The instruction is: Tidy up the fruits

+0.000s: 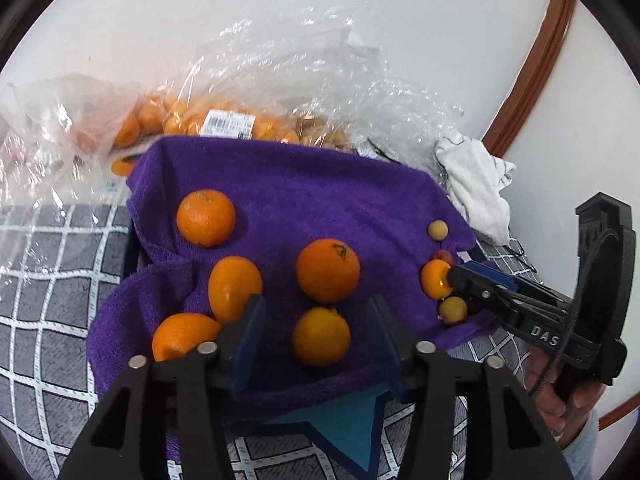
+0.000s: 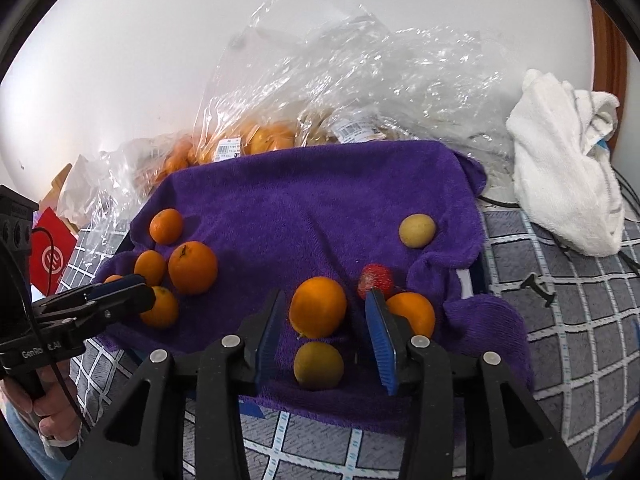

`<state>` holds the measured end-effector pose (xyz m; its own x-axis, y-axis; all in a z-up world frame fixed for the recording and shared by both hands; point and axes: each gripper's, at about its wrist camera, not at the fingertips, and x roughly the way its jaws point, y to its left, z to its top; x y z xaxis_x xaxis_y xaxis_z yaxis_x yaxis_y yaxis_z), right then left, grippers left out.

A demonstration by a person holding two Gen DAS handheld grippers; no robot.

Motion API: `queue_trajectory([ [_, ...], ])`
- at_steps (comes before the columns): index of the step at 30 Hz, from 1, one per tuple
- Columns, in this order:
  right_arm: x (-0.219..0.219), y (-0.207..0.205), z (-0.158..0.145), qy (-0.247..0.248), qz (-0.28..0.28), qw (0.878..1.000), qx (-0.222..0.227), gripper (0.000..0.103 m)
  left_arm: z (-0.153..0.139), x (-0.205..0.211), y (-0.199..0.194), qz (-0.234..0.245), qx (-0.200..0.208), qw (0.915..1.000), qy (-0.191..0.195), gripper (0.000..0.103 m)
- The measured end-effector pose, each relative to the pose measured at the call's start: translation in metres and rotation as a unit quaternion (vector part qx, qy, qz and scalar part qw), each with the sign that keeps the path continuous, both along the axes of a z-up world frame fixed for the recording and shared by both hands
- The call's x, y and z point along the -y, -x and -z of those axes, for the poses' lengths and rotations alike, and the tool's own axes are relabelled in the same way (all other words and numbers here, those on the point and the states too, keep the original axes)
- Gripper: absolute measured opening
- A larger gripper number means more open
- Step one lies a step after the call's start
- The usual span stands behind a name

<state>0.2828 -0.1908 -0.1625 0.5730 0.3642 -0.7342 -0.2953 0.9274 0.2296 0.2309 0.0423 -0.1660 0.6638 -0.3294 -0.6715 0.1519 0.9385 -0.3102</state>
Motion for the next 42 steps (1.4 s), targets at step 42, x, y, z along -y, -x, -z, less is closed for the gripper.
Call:
queue_trajectory([
  [42, 0.076, 0.228, -0.142, 0.036, 0.134, 0.988, 0.073, 0.062, -0.152, 0.048, 0.221, -0.067, 0.104, 0.9900, -0.068, 0.068],
])
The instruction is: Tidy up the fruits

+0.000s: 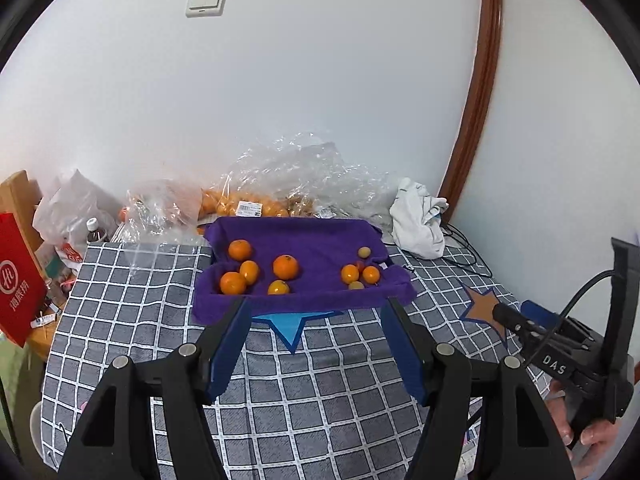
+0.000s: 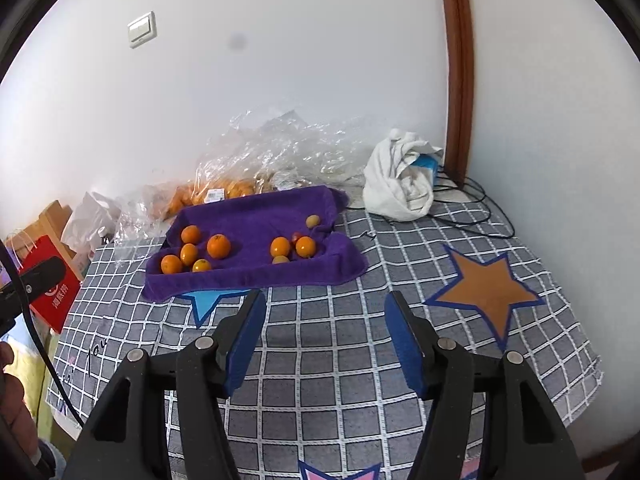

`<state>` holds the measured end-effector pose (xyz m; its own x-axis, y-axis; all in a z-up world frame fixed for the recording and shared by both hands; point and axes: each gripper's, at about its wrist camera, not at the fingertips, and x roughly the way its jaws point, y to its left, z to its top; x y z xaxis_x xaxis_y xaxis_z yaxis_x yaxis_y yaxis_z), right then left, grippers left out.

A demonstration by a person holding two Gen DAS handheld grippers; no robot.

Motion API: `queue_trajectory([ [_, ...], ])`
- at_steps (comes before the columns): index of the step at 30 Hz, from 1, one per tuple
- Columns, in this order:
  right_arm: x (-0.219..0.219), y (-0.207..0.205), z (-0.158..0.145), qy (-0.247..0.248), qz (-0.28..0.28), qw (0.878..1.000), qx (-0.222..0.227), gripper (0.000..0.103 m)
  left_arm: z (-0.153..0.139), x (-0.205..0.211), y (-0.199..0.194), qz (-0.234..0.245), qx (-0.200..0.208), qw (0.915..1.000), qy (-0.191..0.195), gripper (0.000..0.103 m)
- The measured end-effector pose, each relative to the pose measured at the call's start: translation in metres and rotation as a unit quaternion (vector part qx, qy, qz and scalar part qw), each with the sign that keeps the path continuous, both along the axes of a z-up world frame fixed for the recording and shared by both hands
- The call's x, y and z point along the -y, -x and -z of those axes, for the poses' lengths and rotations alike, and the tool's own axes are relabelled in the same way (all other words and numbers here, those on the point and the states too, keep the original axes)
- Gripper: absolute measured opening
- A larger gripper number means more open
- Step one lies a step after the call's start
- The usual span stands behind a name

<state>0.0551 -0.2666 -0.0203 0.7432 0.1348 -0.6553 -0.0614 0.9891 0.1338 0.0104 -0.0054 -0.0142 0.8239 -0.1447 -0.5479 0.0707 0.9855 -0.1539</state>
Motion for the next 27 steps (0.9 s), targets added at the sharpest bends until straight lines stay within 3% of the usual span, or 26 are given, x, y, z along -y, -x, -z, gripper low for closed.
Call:
queue_trajectory([
  [2, 0.004, 0.005, -0.004, -0.007, 0.005, 1.000, 0.008, 0.073, -0.001, 0.003, 0.001, -0.002, 0.000, 1.0000, -0.005, 0.073],
  [3, 0.005, 0.008, -0.006, -0.003, 0.008, 1.000, 0.015, 0.085, -0.001, 0.005, 0.002, -0.004, 0.000, 1.0000, -0.009, 0.075],
  [7, 0.004, 0.015, -0.014, 0.022, 0.014, 0.999, 0.036, 0.096, -0.004, 0.008, 0.005, -0.008, 0.003, 0.9999, -0.010, 0.080],
  [27, -0.004, 0.020, -0.017, 0.033, 0.007, 0.999, 0.029, 0.097, -0.006, 0.008, 0.012, -0.017, 0.008, 0.9996, -0.022, 0.082],
])
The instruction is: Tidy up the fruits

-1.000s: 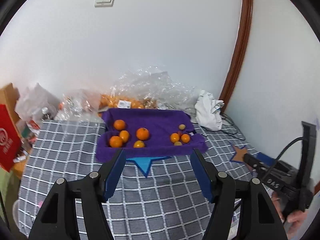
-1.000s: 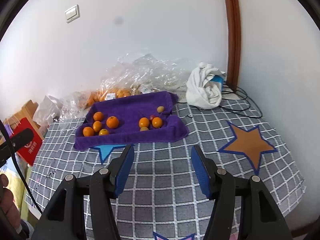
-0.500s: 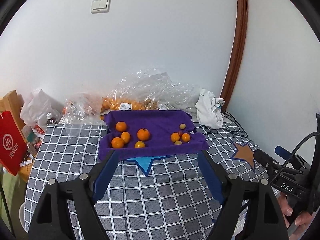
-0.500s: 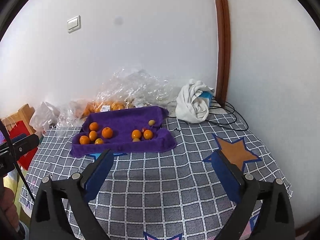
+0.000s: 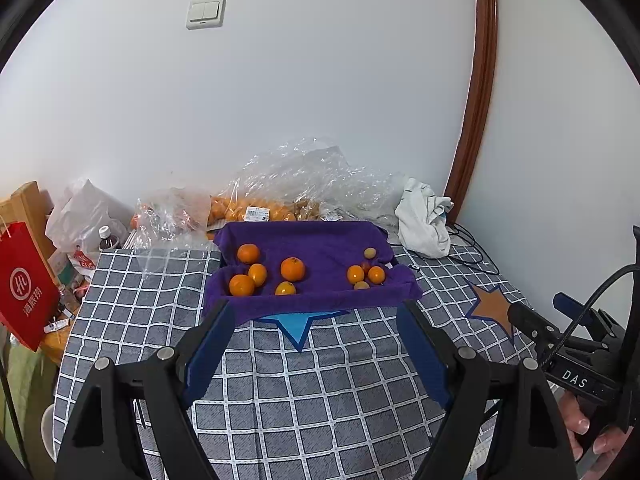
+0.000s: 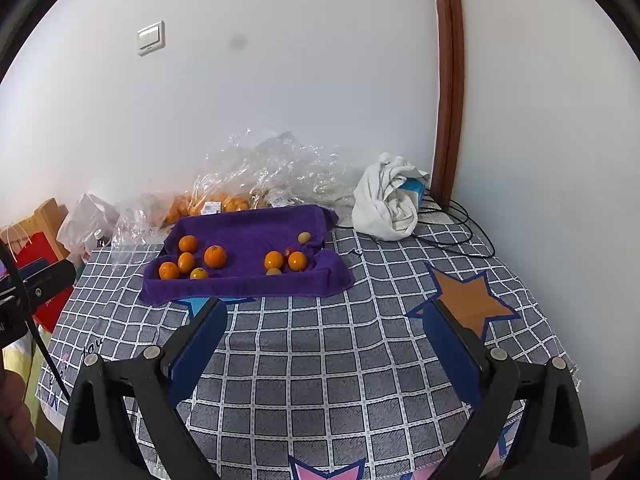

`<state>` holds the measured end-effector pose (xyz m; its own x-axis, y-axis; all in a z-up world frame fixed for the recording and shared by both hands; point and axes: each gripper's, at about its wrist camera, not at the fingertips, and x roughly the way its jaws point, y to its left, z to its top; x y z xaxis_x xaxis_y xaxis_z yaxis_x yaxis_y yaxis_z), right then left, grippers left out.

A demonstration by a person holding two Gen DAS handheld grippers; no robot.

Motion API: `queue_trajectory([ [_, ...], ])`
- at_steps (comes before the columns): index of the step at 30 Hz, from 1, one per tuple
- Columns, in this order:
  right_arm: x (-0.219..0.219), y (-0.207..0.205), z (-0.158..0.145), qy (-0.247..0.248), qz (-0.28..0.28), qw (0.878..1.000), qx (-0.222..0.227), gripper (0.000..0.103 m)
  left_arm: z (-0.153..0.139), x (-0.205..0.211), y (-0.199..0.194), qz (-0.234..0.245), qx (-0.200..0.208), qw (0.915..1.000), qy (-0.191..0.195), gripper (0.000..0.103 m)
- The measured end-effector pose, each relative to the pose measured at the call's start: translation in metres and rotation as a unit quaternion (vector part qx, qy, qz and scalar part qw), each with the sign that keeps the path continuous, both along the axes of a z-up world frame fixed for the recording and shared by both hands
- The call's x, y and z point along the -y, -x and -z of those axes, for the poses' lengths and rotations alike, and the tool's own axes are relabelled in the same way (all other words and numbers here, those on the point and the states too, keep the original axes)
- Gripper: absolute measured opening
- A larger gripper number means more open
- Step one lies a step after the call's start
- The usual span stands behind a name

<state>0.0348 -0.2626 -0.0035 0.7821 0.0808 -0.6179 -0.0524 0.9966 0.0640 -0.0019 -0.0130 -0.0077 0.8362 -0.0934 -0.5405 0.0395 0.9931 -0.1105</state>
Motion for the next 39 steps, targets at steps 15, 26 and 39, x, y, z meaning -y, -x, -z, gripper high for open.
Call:
queue_trajectory([
  [15, -0.001, 0.006, -0.006, -0.003, -0.010, 1.000, 0.012, 0.097, -0.002, 0.000, 0.004, 0.000, 0.002, 1.0000, 0.002, 0.082],
  [26, 0.000, 0.007, -0.007, -0.005, -0.008, 1.000, 0.010, 0.097, -0.005, -0.008, 0.005, -0.007, 0.006, 0.9999, 0.010, 0.082],
  [39, -0.006, 0.004, -0.002, 0.001, -0.015, 1.000, 0.006, 0.097, 0.003, -0.016, 0.001, -0.012, -0.001, 0.9998, 0.018, 0.083],
])
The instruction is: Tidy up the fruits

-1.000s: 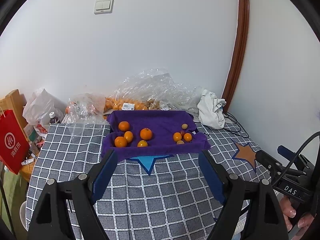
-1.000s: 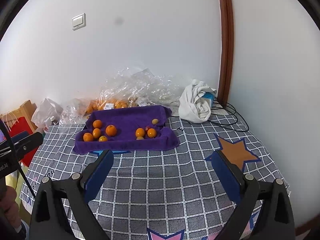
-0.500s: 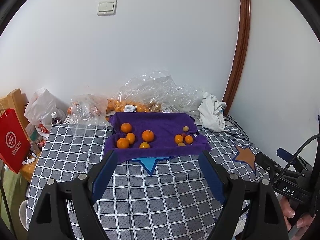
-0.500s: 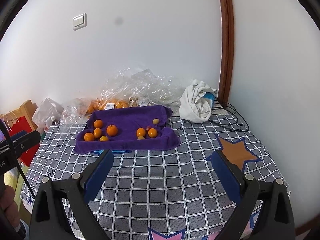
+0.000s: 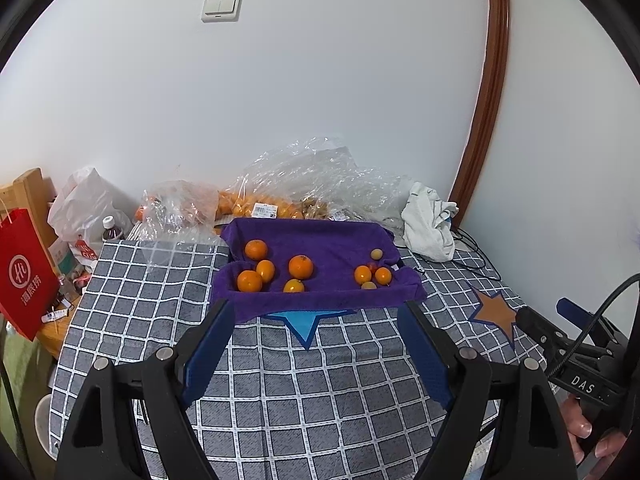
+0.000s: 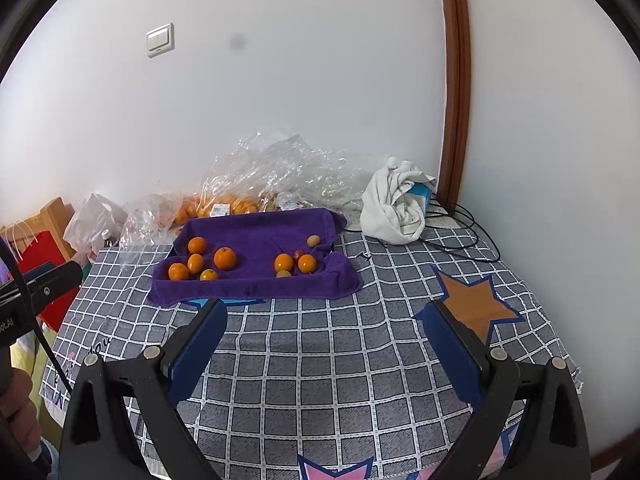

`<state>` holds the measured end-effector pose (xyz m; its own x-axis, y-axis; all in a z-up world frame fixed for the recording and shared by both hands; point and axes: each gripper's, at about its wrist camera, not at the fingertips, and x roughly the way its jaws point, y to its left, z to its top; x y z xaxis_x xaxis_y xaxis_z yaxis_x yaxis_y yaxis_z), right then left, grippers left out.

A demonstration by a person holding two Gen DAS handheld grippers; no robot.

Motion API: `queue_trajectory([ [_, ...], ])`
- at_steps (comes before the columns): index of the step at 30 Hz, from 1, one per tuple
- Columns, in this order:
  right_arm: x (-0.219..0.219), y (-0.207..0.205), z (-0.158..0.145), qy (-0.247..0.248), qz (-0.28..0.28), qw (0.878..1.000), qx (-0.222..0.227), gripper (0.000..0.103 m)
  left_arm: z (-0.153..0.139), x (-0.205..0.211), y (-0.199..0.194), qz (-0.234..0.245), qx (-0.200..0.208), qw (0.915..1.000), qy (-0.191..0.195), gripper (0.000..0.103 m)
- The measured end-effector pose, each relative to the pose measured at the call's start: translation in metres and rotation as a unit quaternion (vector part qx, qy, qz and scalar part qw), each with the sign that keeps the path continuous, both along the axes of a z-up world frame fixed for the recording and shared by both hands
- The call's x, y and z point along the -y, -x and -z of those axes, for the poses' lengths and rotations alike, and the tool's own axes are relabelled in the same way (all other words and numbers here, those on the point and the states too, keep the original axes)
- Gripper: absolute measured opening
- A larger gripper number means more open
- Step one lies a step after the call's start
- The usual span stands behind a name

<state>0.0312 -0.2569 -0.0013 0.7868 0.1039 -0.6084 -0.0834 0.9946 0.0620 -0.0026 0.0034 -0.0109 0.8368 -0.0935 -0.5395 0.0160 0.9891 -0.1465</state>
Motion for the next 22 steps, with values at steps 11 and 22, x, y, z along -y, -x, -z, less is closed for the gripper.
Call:
queue_trajectory([
  [11, -0.004, 0.000, 0.001, -0.002, -0.011, 1.000, 0.005, 0.097, 0.001, -0.001, -0.001, -0.007, -0.004, 1.0000, -0.004, 0.083],
  [22, -0.012, -0.001, 0.006, 0.001, -0.026, 1.000, -0.002, 0.097, -0.001, 0.002, 0.000, -0.002, 0.002, 0.9998, -0.018, 0.083],
])
